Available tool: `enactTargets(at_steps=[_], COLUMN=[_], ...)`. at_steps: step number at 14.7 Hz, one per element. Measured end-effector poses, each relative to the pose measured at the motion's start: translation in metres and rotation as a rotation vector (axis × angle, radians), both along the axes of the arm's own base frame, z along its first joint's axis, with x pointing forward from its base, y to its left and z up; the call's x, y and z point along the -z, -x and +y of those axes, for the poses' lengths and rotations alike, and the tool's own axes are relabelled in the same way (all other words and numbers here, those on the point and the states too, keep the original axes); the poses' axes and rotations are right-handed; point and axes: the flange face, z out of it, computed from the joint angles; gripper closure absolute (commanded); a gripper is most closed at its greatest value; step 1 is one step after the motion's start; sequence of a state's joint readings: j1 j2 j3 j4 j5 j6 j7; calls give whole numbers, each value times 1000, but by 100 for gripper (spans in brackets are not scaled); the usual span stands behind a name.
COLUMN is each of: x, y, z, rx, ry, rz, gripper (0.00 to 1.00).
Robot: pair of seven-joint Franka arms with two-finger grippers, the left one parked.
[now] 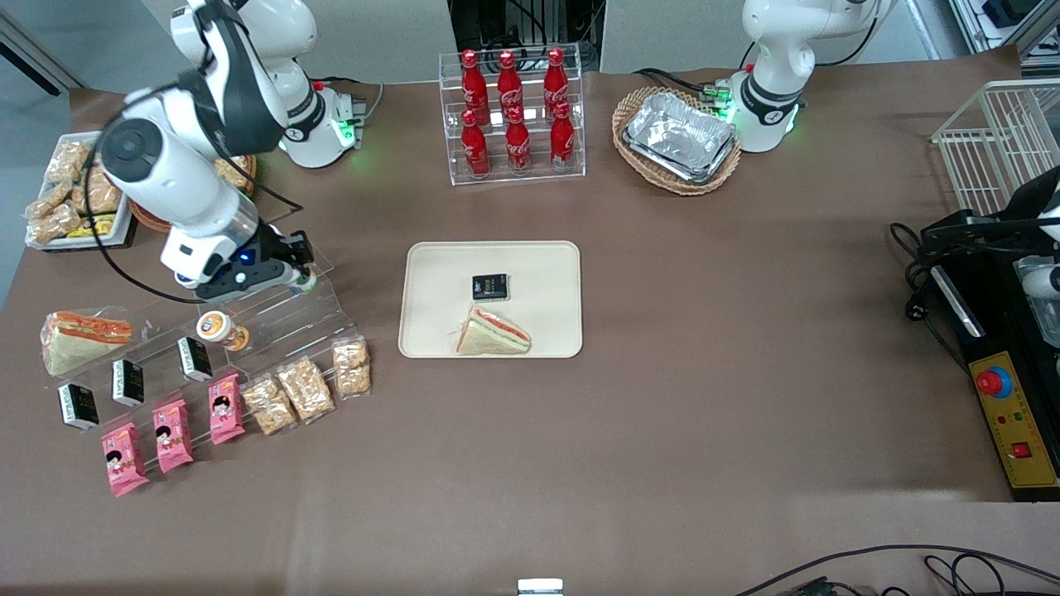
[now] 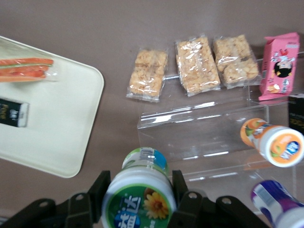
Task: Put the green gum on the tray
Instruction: 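Carry the gum bottle with the right gripper toward the cream tray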
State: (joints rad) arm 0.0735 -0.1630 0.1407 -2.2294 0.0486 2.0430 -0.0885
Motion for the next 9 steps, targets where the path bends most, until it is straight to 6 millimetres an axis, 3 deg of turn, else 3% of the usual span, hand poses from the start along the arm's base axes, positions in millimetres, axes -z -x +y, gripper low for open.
enactTargets(at_steps=[6, 9], x=[-121, -154], y=[-9, -3], z=[11, 25], rx=[28, 92], ry=[-36, -74], rz=[27, 40], gripper=[77, 77])
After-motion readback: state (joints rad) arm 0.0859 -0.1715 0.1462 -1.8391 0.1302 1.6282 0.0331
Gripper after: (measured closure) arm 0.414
